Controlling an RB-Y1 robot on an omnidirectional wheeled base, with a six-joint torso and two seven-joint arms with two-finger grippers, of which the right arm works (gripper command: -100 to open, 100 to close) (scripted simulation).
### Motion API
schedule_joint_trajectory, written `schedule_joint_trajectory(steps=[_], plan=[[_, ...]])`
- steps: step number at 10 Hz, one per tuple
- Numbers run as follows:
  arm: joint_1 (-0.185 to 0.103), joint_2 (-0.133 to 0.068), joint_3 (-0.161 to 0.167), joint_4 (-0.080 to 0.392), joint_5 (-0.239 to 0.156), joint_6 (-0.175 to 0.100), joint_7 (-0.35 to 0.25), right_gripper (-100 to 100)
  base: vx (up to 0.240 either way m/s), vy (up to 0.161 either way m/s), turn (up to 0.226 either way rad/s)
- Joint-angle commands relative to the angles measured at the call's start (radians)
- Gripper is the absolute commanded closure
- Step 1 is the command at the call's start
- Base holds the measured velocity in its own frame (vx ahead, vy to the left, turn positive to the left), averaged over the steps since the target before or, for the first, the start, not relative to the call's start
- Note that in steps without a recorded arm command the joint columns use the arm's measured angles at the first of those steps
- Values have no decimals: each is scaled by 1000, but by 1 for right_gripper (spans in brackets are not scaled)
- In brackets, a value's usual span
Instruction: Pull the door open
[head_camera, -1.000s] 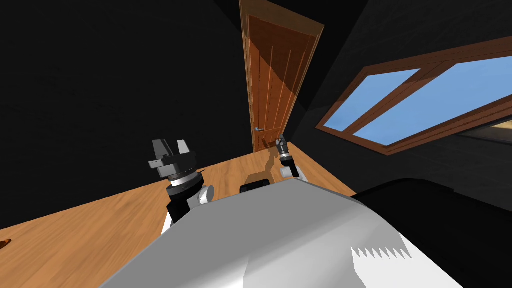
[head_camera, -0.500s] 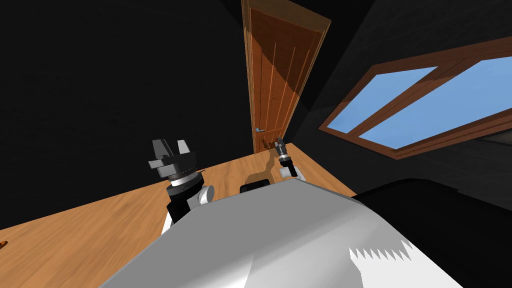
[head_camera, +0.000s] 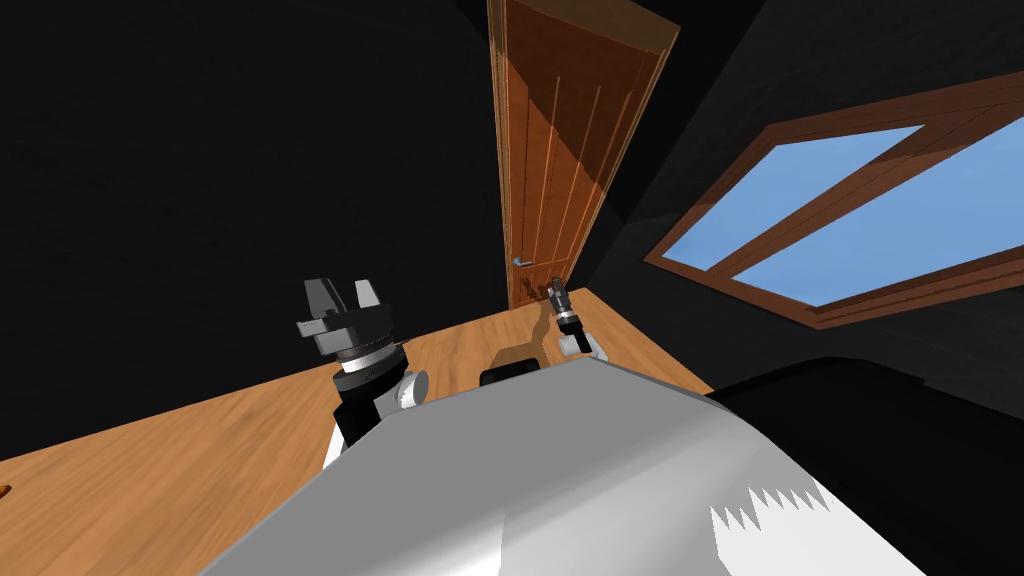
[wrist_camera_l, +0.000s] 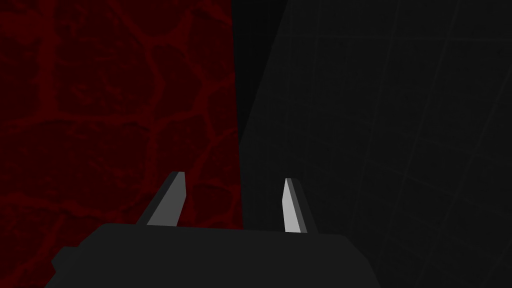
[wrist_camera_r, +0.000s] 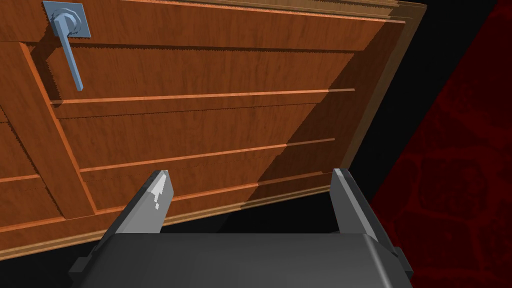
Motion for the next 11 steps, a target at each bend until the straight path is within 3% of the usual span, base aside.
schedule_joint_trajectory(steps=[1, 11], plan=[[-11, -7, 0, 44, 0, -18, -11, -100, 113, 13, 22], [-84, -49, 2, 304, 0, -107, -73, -100, 97, -5, 21]])
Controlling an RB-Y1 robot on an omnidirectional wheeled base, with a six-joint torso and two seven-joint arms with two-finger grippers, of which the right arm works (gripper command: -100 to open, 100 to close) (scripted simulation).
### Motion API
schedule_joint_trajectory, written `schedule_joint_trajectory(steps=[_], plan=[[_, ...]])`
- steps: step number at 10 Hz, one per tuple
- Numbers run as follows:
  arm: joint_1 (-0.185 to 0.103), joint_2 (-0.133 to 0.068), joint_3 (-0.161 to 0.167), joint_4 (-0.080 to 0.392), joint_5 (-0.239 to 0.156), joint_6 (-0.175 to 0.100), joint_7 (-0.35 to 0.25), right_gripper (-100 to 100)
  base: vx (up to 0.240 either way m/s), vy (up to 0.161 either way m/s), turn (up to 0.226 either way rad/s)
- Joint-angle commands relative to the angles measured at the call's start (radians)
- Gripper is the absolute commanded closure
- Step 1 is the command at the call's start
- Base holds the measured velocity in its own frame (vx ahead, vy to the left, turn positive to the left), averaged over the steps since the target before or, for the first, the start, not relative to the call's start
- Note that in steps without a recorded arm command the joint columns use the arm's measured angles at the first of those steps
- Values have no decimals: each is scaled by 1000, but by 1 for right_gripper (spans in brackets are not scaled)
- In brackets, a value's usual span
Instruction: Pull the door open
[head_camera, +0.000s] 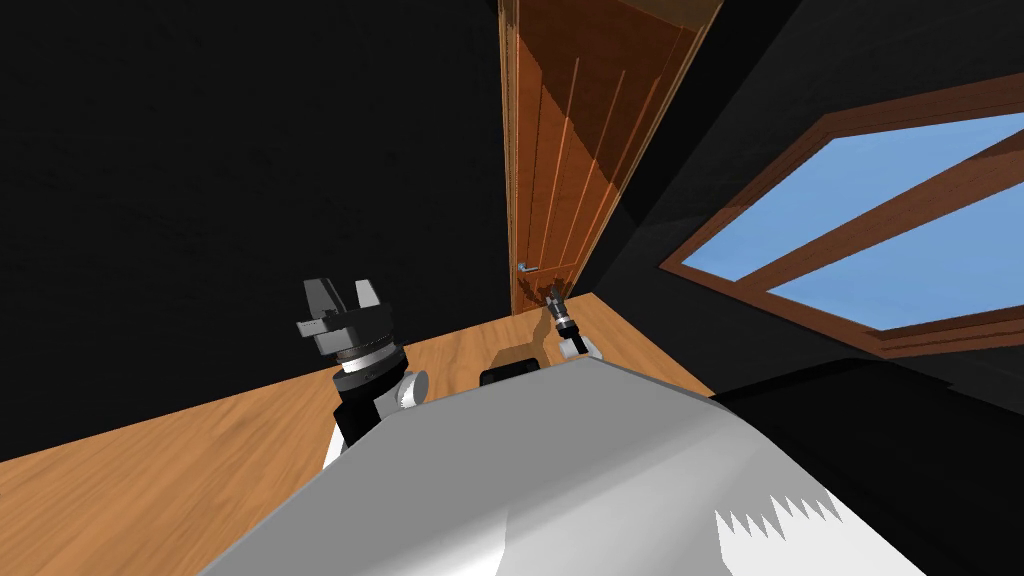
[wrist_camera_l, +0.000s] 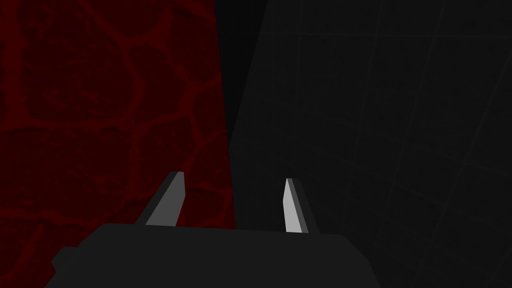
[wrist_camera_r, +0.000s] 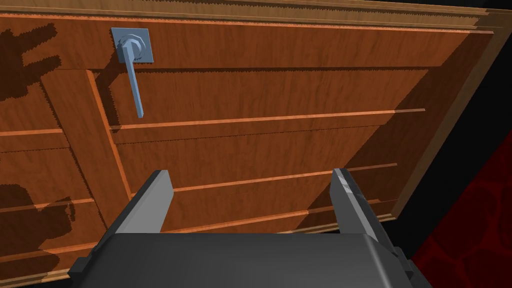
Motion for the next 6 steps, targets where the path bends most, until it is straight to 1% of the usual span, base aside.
schedule_joint_trajectory(steps=[1, 6], plan=[[-13, -8, 0, 45, 0, -17, -12, -100, 104, -10, 18], [-49, -28, 1, 173, 0, -61, -42, -100, 101, -6, 20]])
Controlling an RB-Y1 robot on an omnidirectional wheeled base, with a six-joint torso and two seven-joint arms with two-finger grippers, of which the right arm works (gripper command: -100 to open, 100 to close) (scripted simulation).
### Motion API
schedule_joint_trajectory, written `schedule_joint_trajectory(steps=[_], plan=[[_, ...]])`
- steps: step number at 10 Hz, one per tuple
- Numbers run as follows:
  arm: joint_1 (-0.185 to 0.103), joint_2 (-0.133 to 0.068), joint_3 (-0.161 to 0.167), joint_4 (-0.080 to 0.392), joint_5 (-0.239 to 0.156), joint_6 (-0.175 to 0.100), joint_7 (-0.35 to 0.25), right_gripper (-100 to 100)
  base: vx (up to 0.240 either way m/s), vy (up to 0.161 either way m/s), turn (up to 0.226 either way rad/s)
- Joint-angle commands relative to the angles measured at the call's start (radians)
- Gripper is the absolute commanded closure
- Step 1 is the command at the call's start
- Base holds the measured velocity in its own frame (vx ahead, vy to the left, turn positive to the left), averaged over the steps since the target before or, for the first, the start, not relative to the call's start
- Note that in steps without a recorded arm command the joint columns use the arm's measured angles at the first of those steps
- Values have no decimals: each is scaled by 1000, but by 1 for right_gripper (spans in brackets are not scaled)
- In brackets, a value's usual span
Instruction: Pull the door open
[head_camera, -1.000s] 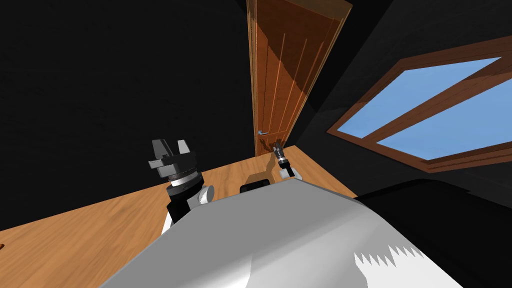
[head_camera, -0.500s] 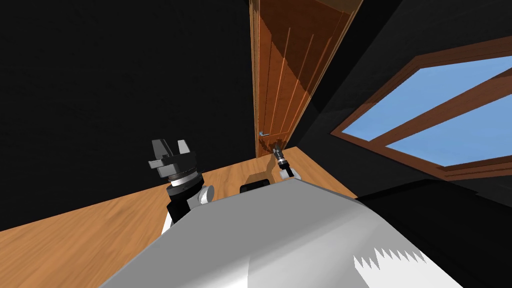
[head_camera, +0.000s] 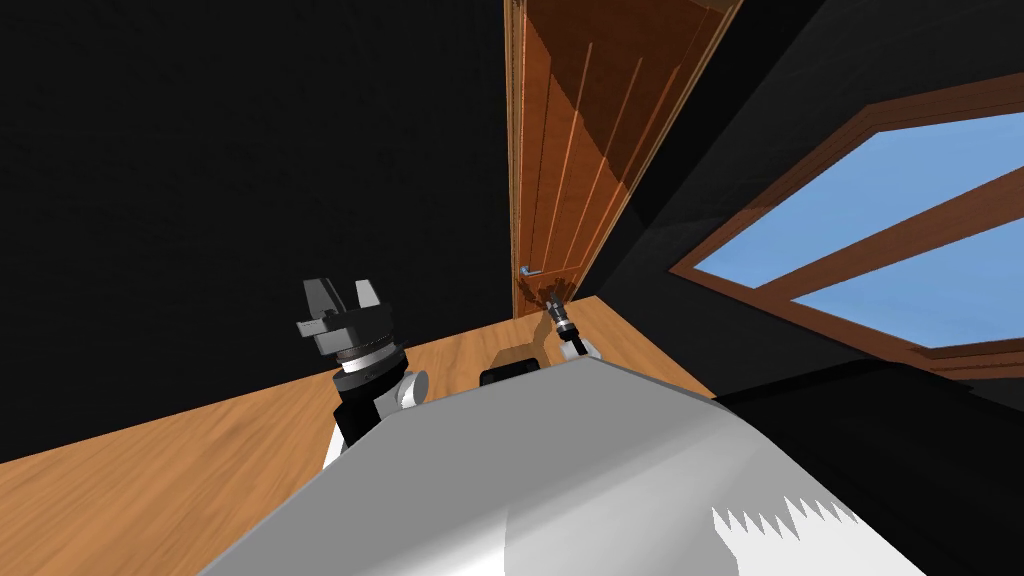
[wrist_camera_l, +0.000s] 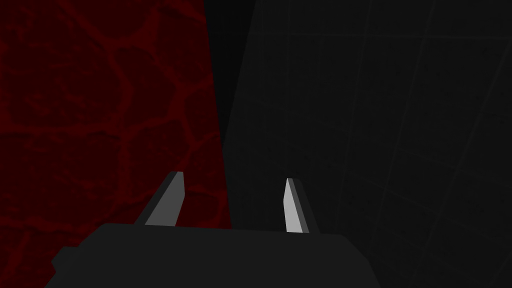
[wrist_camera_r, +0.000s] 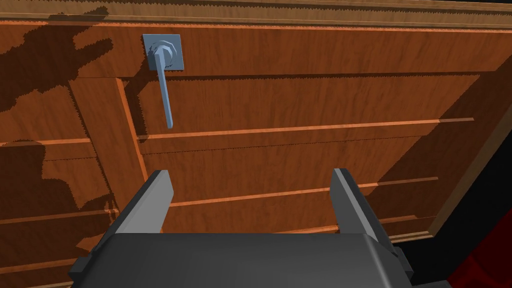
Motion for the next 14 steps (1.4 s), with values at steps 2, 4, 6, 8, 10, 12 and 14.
schedule_joint_trajectory(steps=[2, 4, 6, 8, 10, 12, 14], plan=[[-17, -11, 1, 58, 0, -17, -17, -100, 104, -6, 21], [-31, -18, 1, 106, 0, -34, -28, -100, 99, 0, 20], [-45, -25, 1, 154, 0, -50, -39, -100, 90, 4, 17], [-57, -32, 2, 198, 0, -65, -50, -100, 98, -14, 20], [-69, -38, 2, 241, 0, -80, -60, -100, 100, -15, 18], [-81, -45, 2, 283, 0, -94, -70, -100, 102, -3, 15], [-91, -50, 3, 320, 0, -106, -79, -100, 94, -5, 17]])
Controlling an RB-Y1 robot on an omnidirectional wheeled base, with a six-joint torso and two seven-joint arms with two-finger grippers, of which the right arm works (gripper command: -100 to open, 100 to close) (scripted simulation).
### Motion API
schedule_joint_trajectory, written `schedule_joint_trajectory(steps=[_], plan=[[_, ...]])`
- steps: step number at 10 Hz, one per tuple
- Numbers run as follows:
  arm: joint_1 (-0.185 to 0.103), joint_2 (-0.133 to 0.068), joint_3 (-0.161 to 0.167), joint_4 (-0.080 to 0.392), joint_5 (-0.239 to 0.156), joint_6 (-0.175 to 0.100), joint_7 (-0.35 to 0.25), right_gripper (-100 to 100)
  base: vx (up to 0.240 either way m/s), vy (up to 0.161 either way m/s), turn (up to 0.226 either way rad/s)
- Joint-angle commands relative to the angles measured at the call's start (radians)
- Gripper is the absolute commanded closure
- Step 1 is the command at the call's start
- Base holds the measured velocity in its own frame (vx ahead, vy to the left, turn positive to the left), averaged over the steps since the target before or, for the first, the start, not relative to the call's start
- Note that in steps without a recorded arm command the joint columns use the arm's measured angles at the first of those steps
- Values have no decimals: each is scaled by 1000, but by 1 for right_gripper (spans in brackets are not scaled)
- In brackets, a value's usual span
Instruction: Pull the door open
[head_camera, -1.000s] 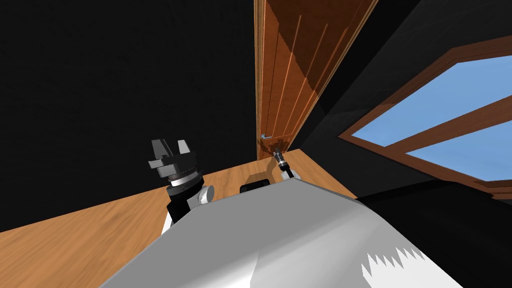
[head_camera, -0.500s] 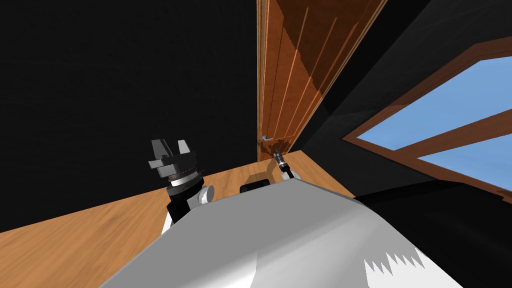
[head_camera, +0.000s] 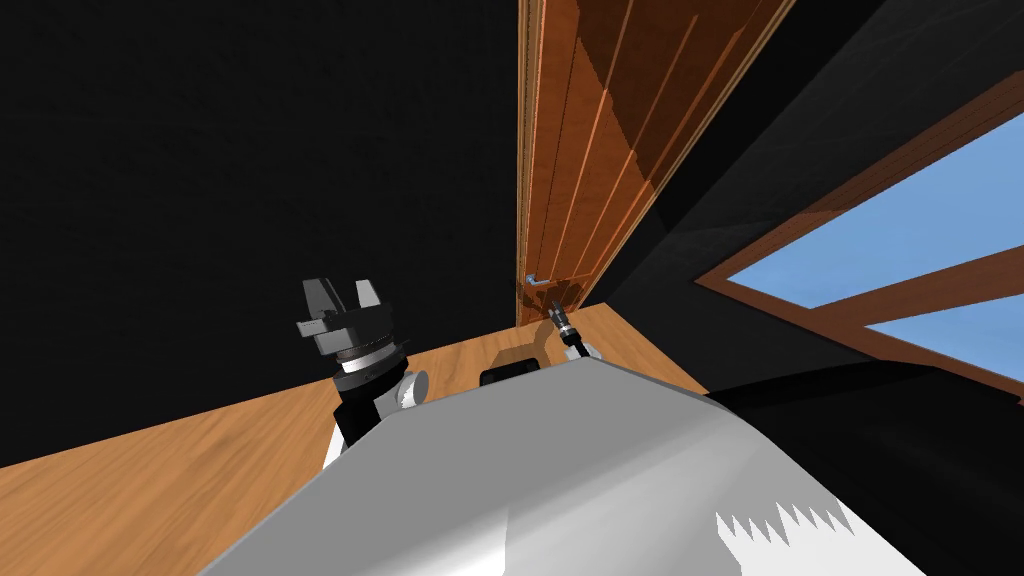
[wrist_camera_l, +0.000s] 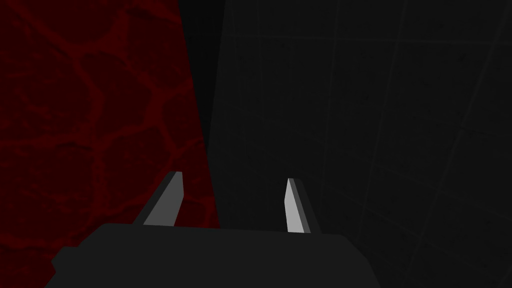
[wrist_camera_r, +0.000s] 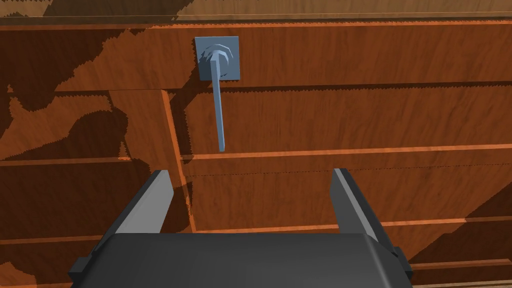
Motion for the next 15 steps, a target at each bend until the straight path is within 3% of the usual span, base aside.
schedule_joint_trajectory(steps=[1, 10, 12, 15], plan=[[-11, -3, 0, 36, 0, -14, -6, -100, 96, -3, 13], [-56, -26, 1, 193, 0, -67, -44, -100, 102, -9, 14], [-55, -26, 1, 192, 0, -66, -43, -100, 78, -12, 6], [-108, -32, -37, 273, -9, -94, -36, -100, 56, -1, 163]])
